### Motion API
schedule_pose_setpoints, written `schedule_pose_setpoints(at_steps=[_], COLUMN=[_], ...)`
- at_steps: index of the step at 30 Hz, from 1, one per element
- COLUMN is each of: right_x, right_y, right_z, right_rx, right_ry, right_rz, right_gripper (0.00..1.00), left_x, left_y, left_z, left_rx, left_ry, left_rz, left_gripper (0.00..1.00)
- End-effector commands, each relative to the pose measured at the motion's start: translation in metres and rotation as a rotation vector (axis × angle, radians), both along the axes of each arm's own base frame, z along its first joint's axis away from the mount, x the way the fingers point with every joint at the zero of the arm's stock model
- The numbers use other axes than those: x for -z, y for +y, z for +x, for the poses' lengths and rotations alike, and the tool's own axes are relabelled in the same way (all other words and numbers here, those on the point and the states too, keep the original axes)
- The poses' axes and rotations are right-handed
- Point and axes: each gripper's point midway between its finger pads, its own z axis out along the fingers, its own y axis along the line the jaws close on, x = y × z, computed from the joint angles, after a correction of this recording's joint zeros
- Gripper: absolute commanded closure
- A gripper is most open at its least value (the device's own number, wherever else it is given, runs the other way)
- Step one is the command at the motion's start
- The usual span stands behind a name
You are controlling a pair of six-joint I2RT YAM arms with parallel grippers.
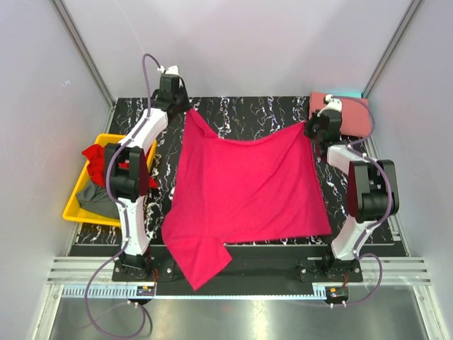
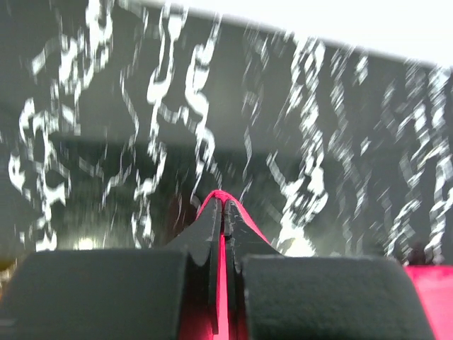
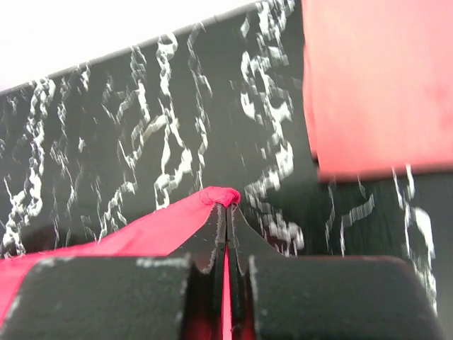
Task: Fold and stack the t-shirts
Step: Flatten the tshirt out
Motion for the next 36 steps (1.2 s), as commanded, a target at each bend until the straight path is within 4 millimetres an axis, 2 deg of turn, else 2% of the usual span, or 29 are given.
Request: schedule_pose_setpoints(at_steps=[1, 2, 4, 5, 8, 9, 10, 11, 12, 13, 14, 15, 16, 17, 18, 19, 20, 21, 22, 23, 24, 25, 26, 28, 29, 31, 32, 33, 36], right_x=[-0.045, -0.033, -0.036, -0.029, -0.04, -0.041, -0.056, -0.084, -0.1, -0.114, -0.16, -0.172, -0.196, -0.238, -0.248, -0.283, -0.296, -0.299, -0.315, -0.337, -0.343, -0.361, -0.367, -0.381, -0.385, -0.393, -0.401, -0.399, -0.423], right_y=[-0.004, -0.005, -0.008, -0.007, 0.0, 0.002, 0.002, 0.0, -0.001, -0.006, -0.008, -0.009, -0.011, -0.012, -0.014, -0.013, -0.014, -0.015, -0.015, -0.015, -0.016, -0.017, -0.018, -0.015, -0.015, -0.01, -0.009, -0.007, -0.01], right_z=[0.039, 0.045, 0.056, 0.059, 0.061, 0.058, 0.059, 0.054, 0.049, 0.04, 0.023, 0.01, -0.002, -0.027, -0.043, -0.071, -0.085, -0.101, -0.117, -0.144, -0.161, -0.187, -0.2, -0.236, -0.248, -0.273, -0.295, -0.307, -0.36], right_rx=[-0.043, -0.042, -0.046, -0.051, -0.092, -0.104, -0.103, -0.094, -0.082, -0.056, -0.042, -0.037, -0.026, -0.022, -0.017, -0.017, -0.019, -0.016, -0.018, -0.018, -0.015, -0.011, -0.004, -0.017, -0.019, -0.044, -0.05, -0.056, -0.04], right_ry=[-0.134, -0.11, -0.112, -0.098, -0.113, -0.093, -0.106, -0.141, -0.154, -0.147, -0.22, -0.213, -0.244, -0.315, -0.294, -0.359, -0.372, -0.351, -0.374, -0.421, -0.413, -0.461, -0.472, -0.498, -0.508, -0.521, -0.559, -0.55, -0.626], right_rz=[-0.037, -0.041, -0.049, -0.049, -0.041, -0.038, -0.039, -0.041, -0.041, -0.042, -0.045, -0.048, -0.056, -0.06, -0.07, -0.074, -0.078, -0.085, -0.089, -0.095, -0.103, -0.104, -0.105, -0.094, -0.09, -0.077, -0.077, -0.075, -0.076], right_gripper=[1.0, 1.0, 1.0, 1.0, 1.0, 1.0, 1.0, 1.0, 1.0, 1.0, 1.0, 1.0, 1.0, 1.0, 1.0, 1.0, 1.0, 1.0, 1.0, 1.0, 1.0, 1.0, 1.0, 1.0, 1.0, 1.0, 1.0, 1.0, 1.0], left_x=[-0.047, -0.046, -0.041, -0.039, -0.042, -0.057, -0.067, -0.082, -0.114, -0.132, -0.15, -0.19, -0.21, -0.243, -0.261, -0.276, -0.289, -0.314, -0.325, -0.343, -0.35, -0.358, -0.368, -0.377, -0.384, -0.391, -0.399, -0.402, -0.421], left_y=[-0.012, -0.012, -0.012, -0.013, -0.011, -0.009, -0.006, -0.003, 0.0, 0.003, 0.004, 0.008, 0.008, 0.012, 0.013, 0.013, 0.015, 0.021, 0.02, 0.024, 0.025, 0.027, 0.03, 0.031, 0.033, 0.036, 0.041, 0.043, 0.046], left_z=[0.031, 0.035, 0.047, 0.05, 0.05, 0.045, 0.042, 0.038, 0.026, 0.018, 0.009, -0.014, -0.028, -0.058, -0.074, -0.09, -0.106, -0.138, -0.155, -0.185, -0.2, -0.215, -0.24, -0.264, -0.287, -0.311, -0.334, -0.345, -0.391], left_rx=[0.036, 0.041, 0.041, 0.041, 0.026, 0.018, 0.009, -0.003, -0.005, -0.01, -0.005, 0.002, 0.013, 0.025, 0.034, 0.049, 0.053, 0.053, 0.08, 0.089, 0.096, 0.102, 0.113, 0.13, 0.142, 0.153, 0.152, 0.156, 0.189], left_ry=[-0.151, -0.154, -0.155, -0.149, -0.135, -0.155, -0.17, -0.19, -0.233, -0.254, -0.278, -0.342, -0.376, -0.434, -0.473, -0.504, -0.536, -0.596, -0.626, -0.675, -0.695, -0.712, -0.734, -0.751, -0.775, -0.804, -0.841, -0.861, -0.938], left_rz=[-0.033, -0.026, -0.019, -0.019, -0.025, -0.027, -0.024, -0.022, -0.026, -0.022, -0.025, -0.039, -0.043, -0.05, -0.059, -0.067, -0.074, -0.086, -0.102, -0.117, -0.127, -0.138, -0.152, -0.174, -0.184, -0.202, -0.209, -0.21, -0.246], left_gripper=[1.0, 1.0, 1.0, 1.0, 1.0, 1.0, 1.0, 1.0, 1.0, 1.0, 1.0, 1.0, 1.0, 1.0, 1.0, 1.0, 1.0, 1.0, 1.0, 1.0, 1.0, 1.0, 1.0, 1.0, 1.0, 1.0, 1.0, 1.0, 1.0])
